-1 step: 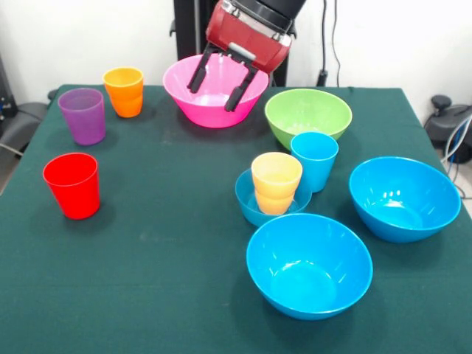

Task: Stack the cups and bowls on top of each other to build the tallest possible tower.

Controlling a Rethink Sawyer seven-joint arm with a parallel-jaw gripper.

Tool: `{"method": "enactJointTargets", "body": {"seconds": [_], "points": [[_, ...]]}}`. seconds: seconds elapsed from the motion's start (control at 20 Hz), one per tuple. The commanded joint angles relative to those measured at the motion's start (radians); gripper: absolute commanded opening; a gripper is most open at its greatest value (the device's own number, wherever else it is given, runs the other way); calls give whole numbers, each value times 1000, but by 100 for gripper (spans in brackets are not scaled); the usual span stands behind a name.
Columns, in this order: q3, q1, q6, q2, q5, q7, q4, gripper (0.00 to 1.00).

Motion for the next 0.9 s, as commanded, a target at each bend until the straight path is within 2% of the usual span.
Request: {"method": "enactJointTargets", "body": {"seconds": [0.05, 0.2, 0.4, 0.6, 0.9], "points": [[12, 12, -181, 124, -40, 185, 29, 100], [46, -25, -199, 128, -40, 163, 41, 100], [108, -52, -111, 110, 7, 176, 83, 100], [205, -91, -20, 53, 55, 199, 146, 100], [306, -121, 119, -44, 131, 217, 218, 100]]}}
